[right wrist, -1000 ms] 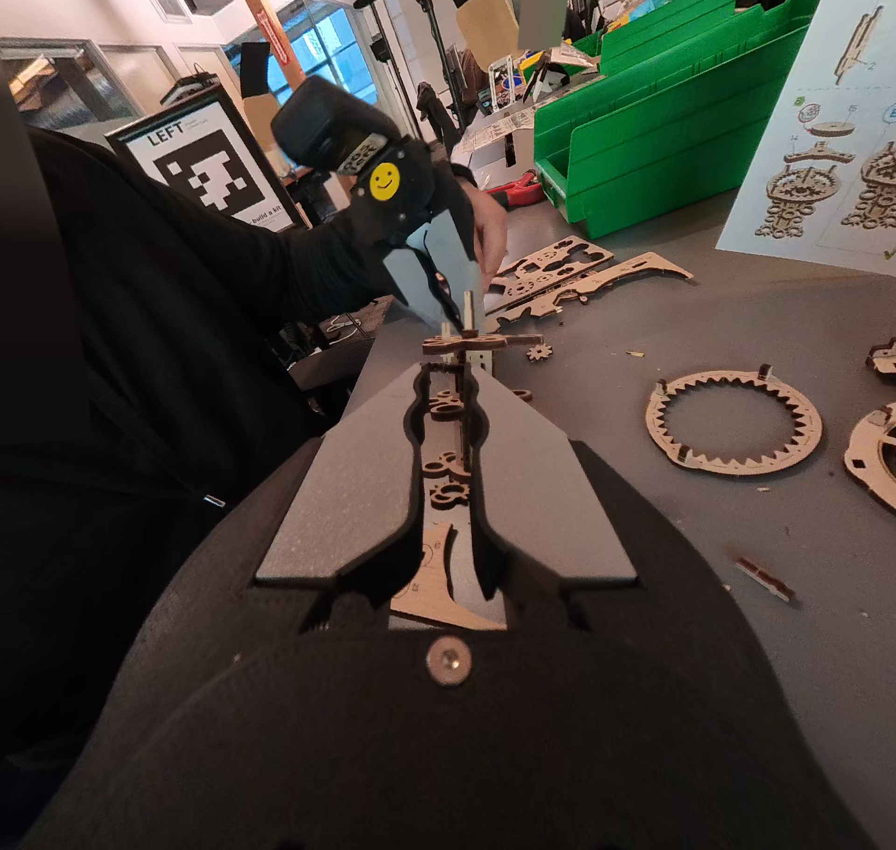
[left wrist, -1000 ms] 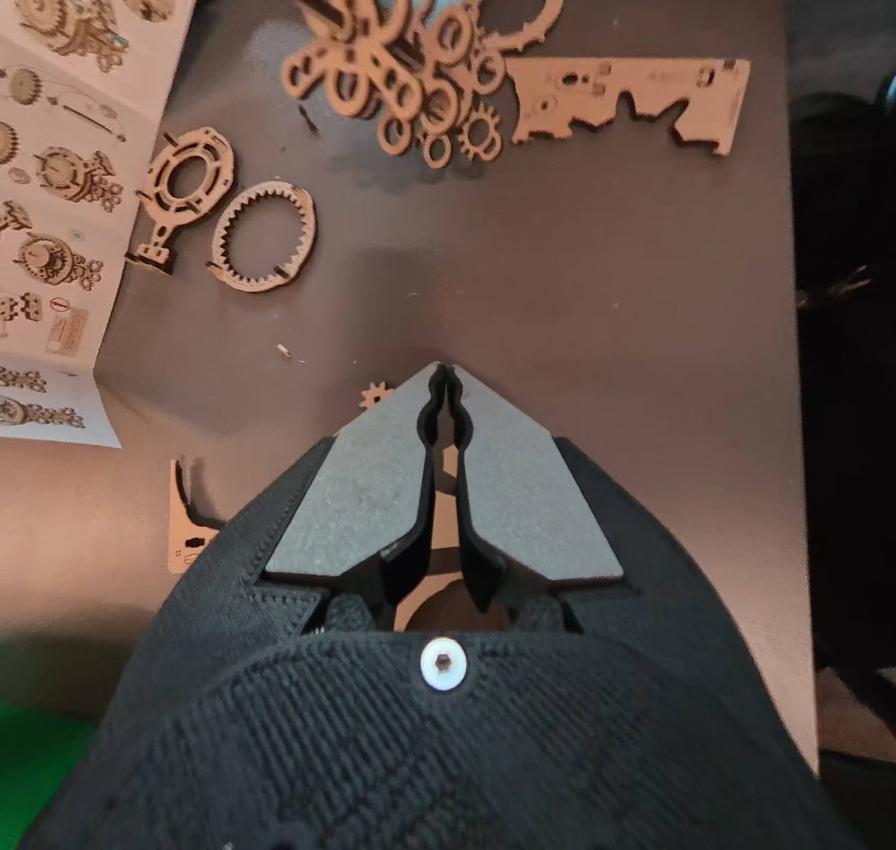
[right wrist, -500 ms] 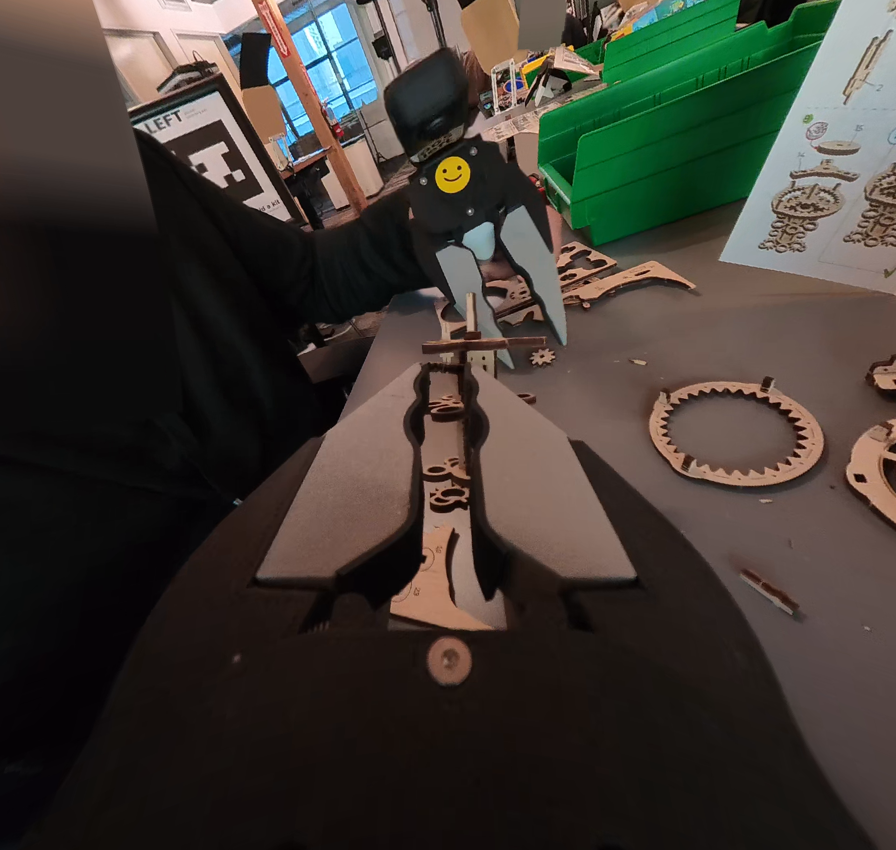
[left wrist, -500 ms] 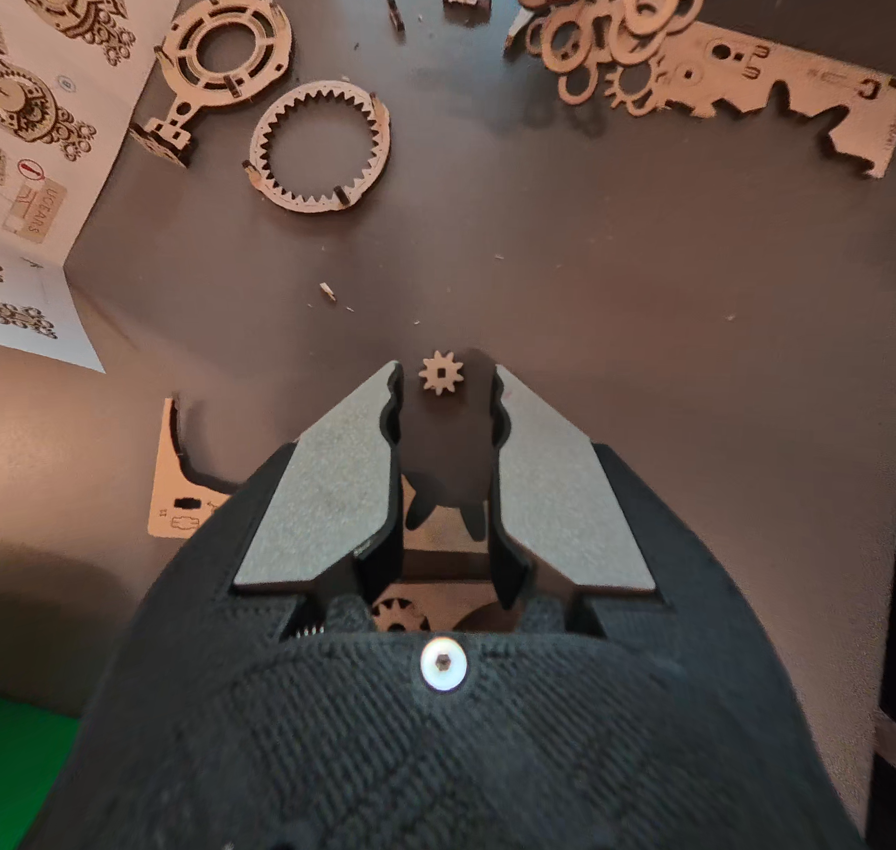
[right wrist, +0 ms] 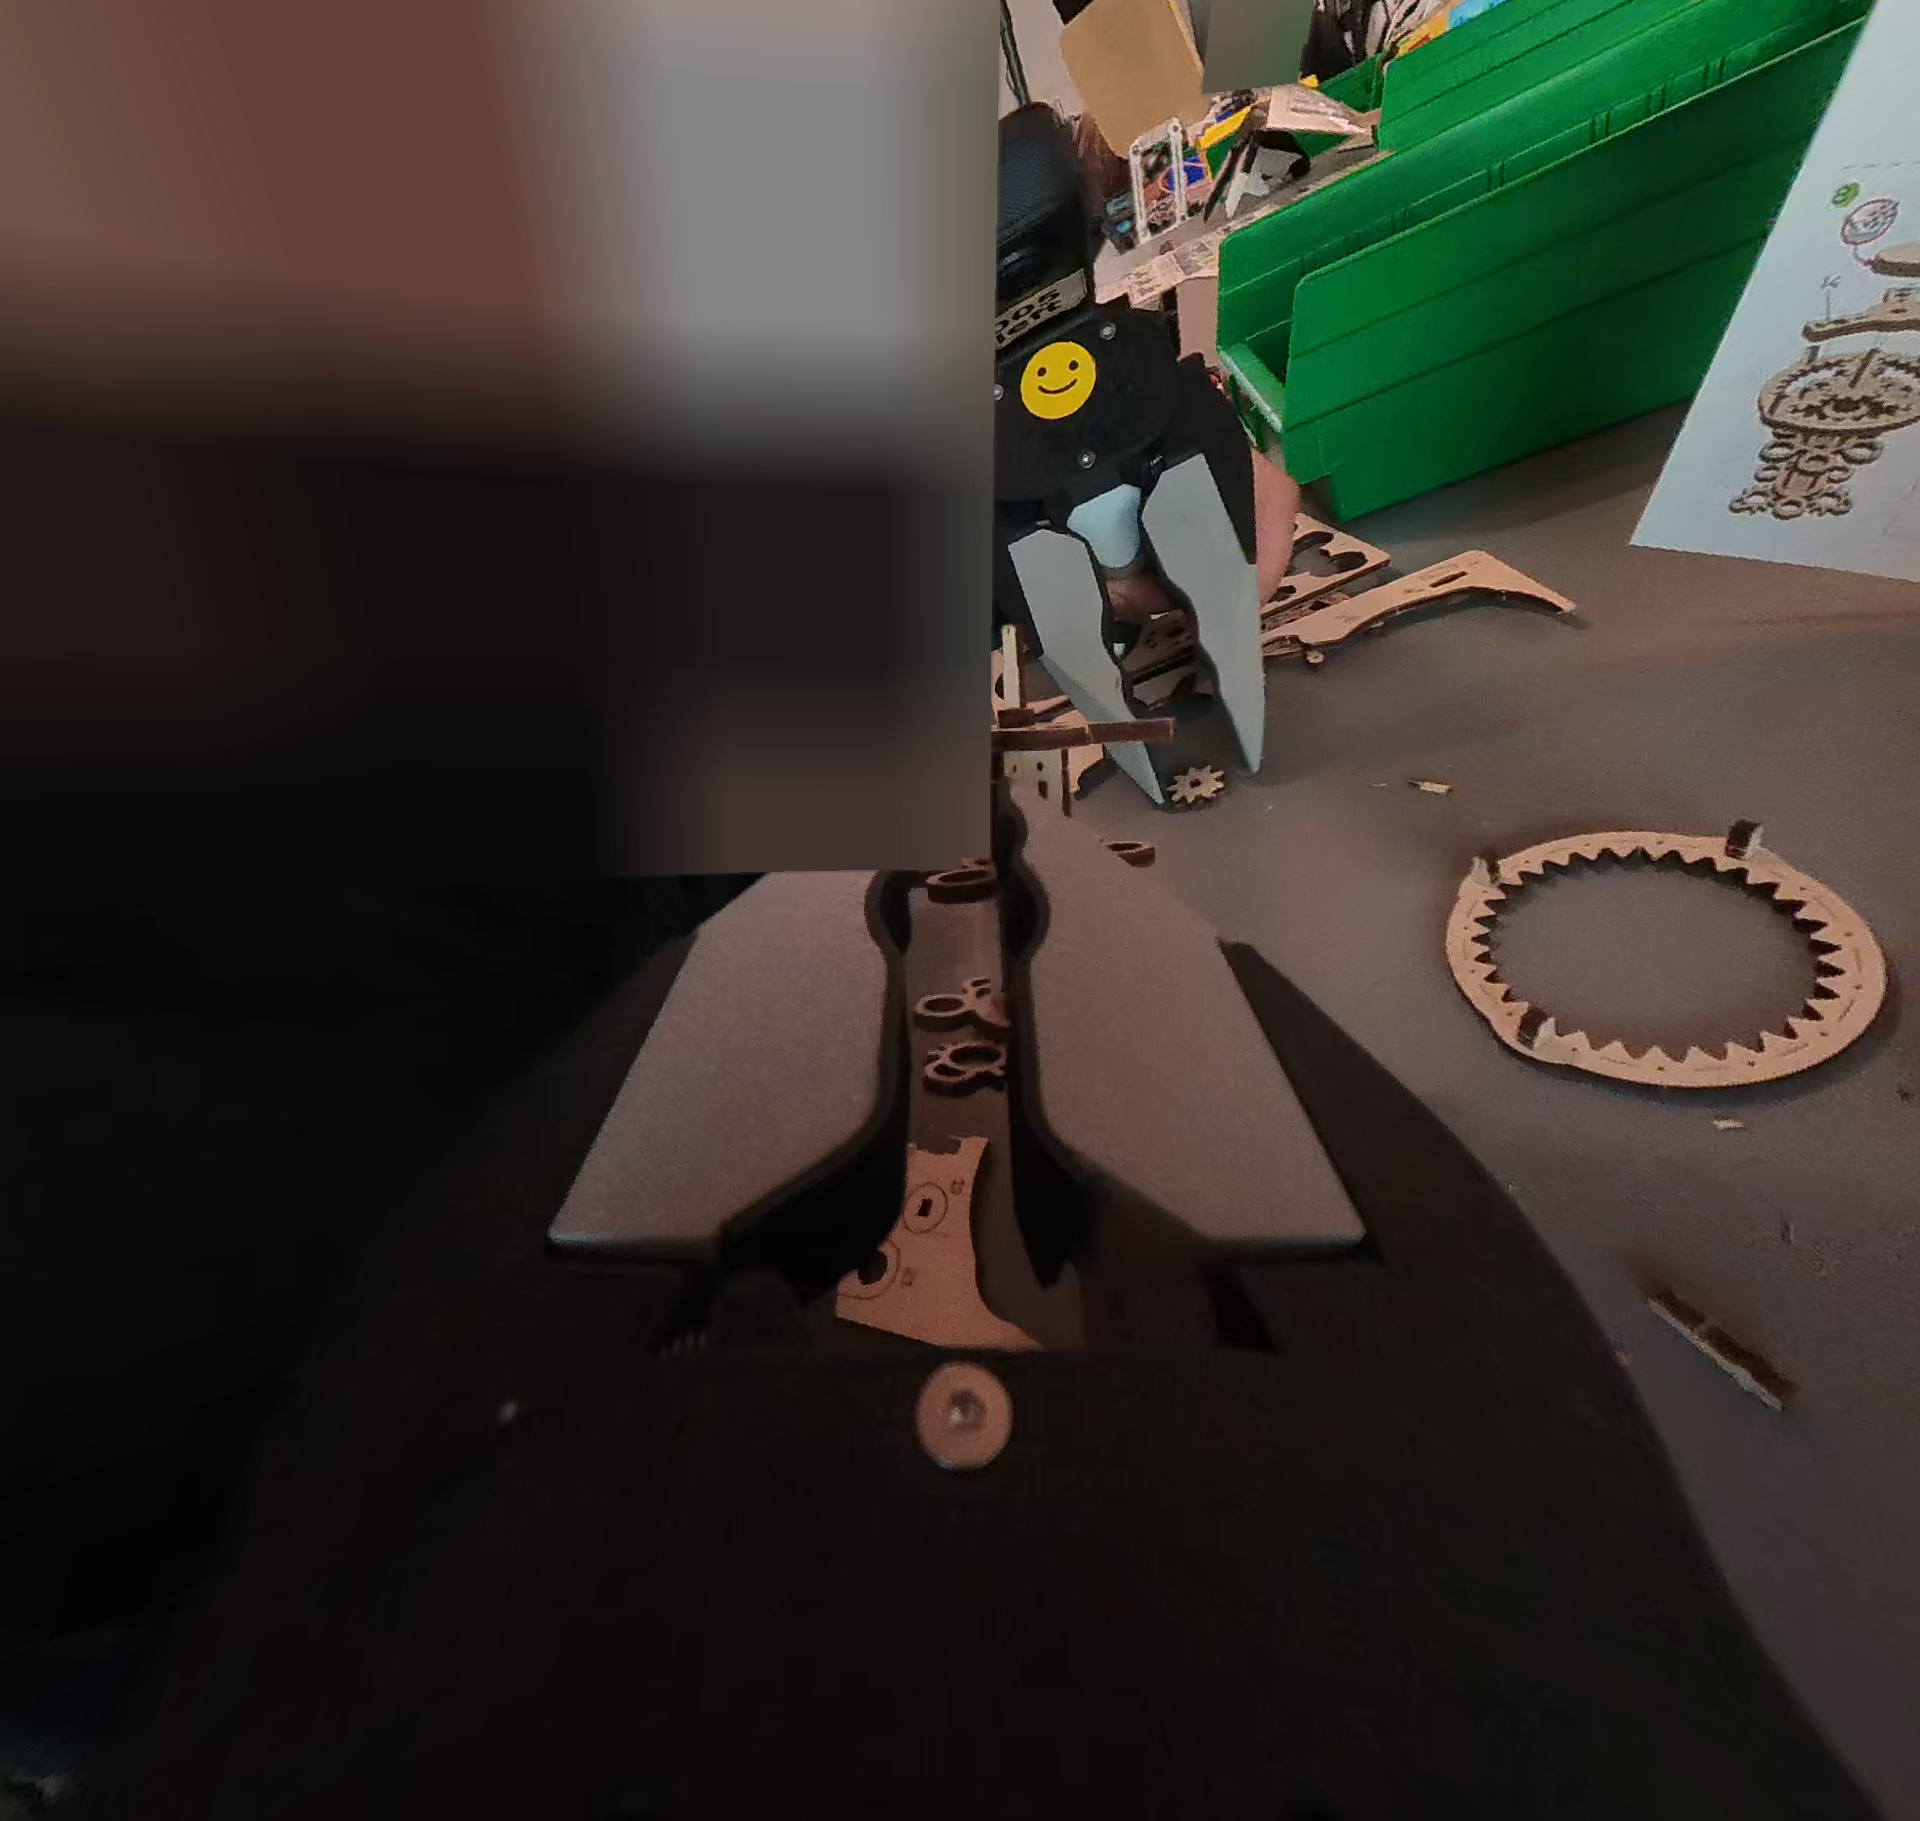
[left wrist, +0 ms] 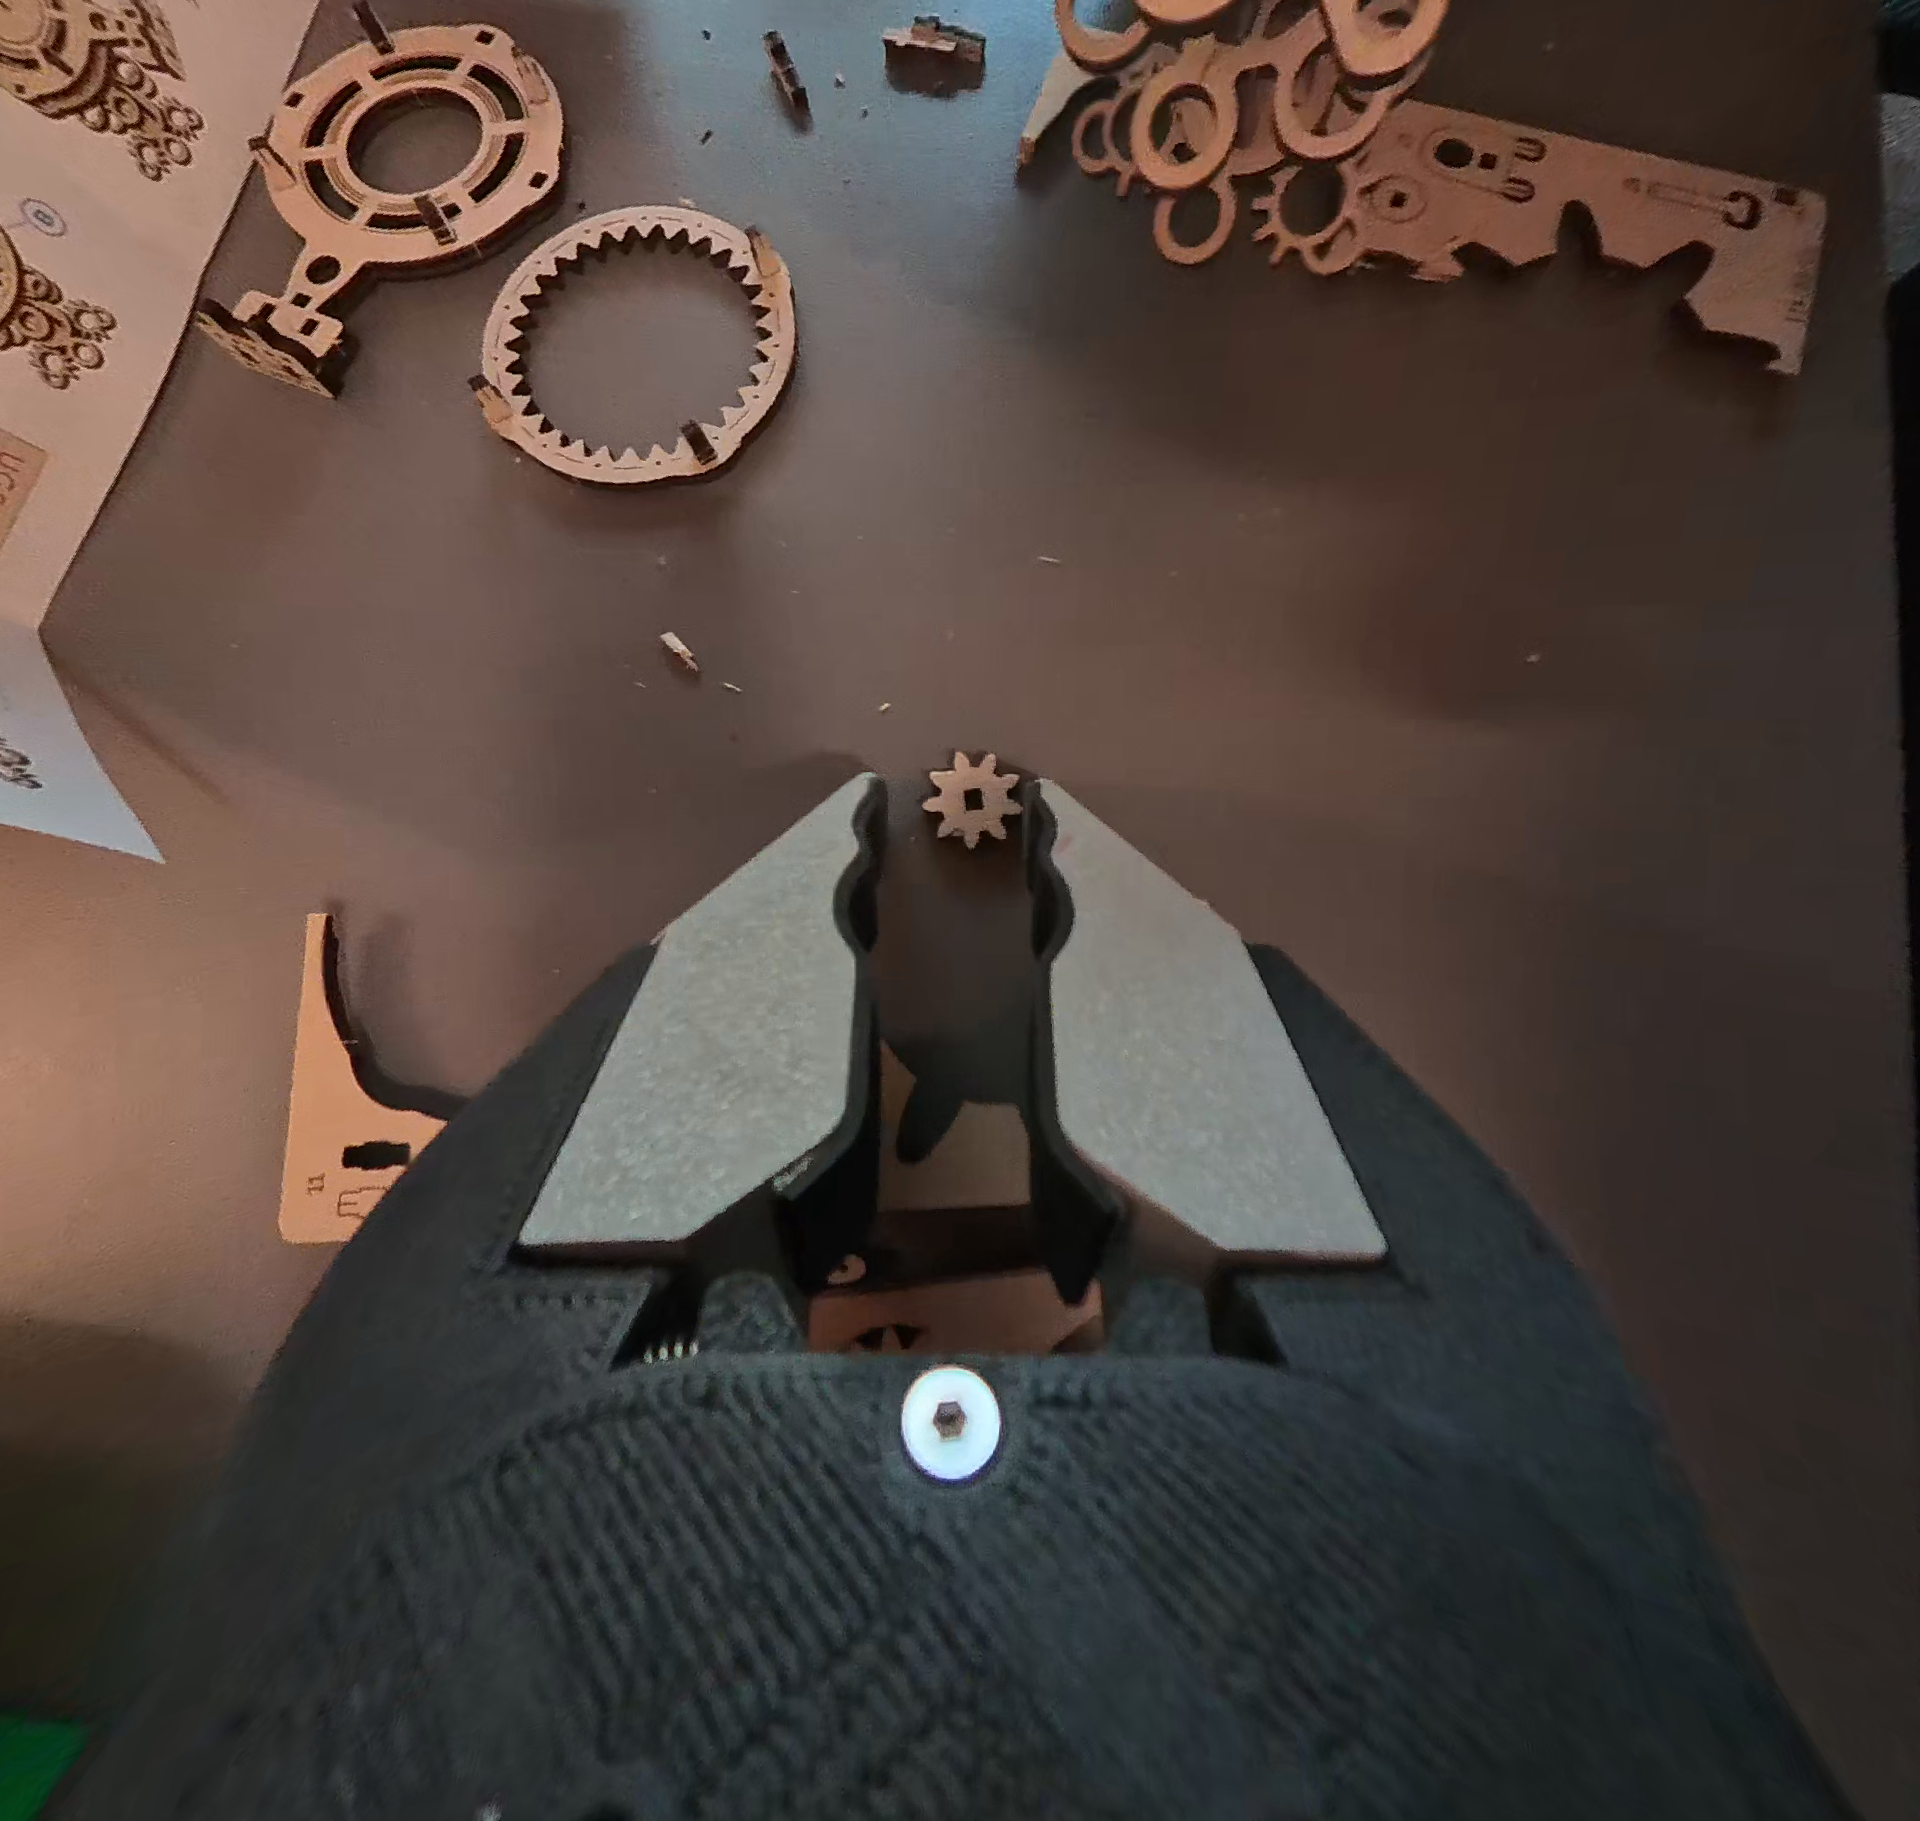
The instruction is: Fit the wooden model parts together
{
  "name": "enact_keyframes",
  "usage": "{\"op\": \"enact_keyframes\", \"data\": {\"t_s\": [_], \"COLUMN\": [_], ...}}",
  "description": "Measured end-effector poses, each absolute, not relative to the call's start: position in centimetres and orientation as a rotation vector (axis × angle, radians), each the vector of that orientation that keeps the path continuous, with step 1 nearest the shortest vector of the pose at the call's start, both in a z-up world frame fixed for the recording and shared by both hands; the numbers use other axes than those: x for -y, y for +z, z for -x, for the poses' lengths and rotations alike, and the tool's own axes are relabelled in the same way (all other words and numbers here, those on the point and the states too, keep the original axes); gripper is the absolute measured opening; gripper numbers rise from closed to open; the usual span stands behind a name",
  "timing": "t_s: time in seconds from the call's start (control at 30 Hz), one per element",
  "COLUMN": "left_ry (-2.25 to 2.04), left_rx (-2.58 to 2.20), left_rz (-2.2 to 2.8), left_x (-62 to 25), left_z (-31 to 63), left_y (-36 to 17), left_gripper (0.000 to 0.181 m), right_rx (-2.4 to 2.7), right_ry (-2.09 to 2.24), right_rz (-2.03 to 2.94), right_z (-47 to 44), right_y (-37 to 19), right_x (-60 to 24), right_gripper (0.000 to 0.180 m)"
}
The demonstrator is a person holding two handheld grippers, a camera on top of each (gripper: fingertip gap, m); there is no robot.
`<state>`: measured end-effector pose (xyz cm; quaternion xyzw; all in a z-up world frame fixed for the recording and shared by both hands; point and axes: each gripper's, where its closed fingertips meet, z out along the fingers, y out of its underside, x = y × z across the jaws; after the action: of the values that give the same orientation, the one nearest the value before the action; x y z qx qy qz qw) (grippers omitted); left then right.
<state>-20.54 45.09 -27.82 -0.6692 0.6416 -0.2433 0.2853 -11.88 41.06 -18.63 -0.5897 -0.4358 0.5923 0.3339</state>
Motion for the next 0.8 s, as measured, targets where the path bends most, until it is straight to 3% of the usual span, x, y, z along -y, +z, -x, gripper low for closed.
{"op": "enact_keyframes", "data": {"t_s": [0.13,0.57,0.8], "left_ry": [-0.652,-0.626,-0.633], "left_rx": [-1.724,-1.690,-1.694], "left_rz": [1.771,1.779,1.780], "left_x": [-44.84,-45.12,-45.04], "left_z": [20.22,20.14,20.14], "left_y": [-27.83,-27.77,-27.82], "left_gripper": [0.015,0.021,0.015], "right_rx": [1.130,1.145,1.147], "right_ry": [1.537,1.520,1.520], "right_rz": [1.530,1.536,1.536], "right_z": [11.69,11.80,11.86], "right_y": [-18.48,-18.60,-18.60], "right_x": [-41.11,-40.96,-40.93], "right_gripper": [0.010,0.010,0.010]}}
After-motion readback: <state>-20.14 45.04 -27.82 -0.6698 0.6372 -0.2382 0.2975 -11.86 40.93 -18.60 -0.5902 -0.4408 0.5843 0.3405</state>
